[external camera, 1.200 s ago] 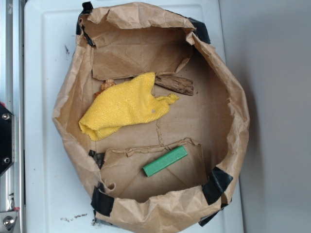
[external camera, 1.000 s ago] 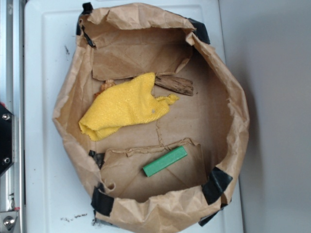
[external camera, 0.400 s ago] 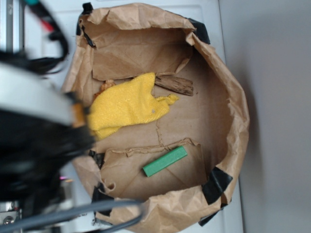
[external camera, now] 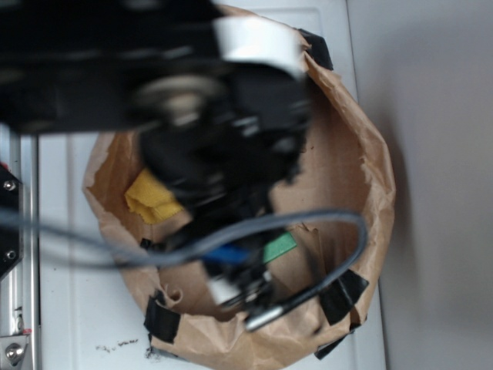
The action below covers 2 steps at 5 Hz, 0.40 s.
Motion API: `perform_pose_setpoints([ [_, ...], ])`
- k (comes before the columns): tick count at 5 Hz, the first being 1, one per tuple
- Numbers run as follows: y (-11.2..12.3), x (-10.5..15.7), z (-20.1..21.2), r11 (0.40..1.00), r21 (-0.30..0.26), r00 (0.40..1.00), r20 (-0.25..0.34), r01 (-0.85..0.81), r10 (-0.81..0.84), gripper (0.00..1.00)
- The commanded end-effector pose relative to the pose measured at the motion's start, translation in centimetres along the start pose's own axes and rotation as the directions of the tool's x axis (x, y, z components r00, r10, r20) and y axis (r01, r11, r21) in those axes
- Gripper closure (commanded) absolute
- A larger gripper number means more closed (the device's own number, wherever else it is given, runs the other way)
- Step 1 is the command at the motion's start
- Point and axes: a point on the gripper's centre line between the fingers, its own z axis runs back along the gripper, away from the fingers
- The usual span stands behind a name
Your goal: Grab the green block.
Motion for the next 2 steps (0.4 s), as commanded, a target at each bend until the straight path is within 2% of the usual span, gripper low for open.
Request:
perform_pose_setpoints([
  [1,0.6,0.6,1.5,1.000,-0.023,0.999,0.050,-0.017,0.018,0.00],
  [2,0.1,4.6,-3.3,0.996,0.014,0.991,0.100,-0.089,0.088,0.00],
])
